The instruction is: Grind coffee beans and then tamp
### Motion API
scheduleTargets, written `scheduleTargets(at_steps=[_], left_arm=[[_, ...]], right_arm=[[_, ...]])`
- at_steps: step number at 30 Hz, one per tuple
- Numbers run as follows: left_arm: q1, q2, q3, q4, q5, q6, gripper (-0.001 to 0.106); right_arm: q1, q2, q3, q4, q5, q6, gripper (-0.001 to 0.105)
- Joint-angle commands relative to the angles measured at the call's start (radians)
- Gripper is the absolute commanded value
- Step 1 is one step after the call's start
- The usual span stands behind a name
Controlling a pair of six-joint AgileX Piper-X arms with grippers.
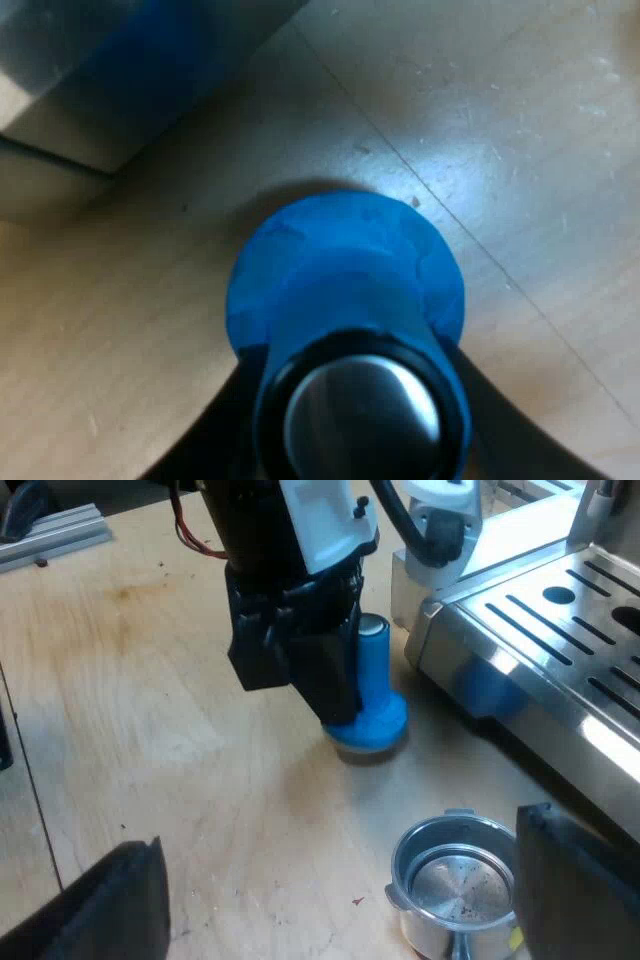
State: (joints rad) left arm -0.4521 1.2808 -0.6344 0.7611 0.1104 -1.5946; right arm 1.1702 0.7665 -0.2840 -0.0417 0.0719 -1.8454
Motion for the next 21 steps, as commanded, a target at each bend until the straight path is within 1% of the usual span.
scheduleTargets(at_steps=[1,10,21], left_arm=[[0.002,0.015,-0.003,-0.017,0.002,0.0,0.0],[0.002,0.069,0.0,-0.027,0.007,0.0,0.0],[0.002,0.069,0.0,-0.02,0.005,0.0,0.002]], right_arm=[[0.002,-0.002,-0.001,-0.014,-0.01,-0.014,0.072],[0.002,-0.002,-0.001,-0.014,-0.01,-0.014,0.072],[0.002,-0.002,-0.001,-0.014,-0.01,-0.014,0.072]])
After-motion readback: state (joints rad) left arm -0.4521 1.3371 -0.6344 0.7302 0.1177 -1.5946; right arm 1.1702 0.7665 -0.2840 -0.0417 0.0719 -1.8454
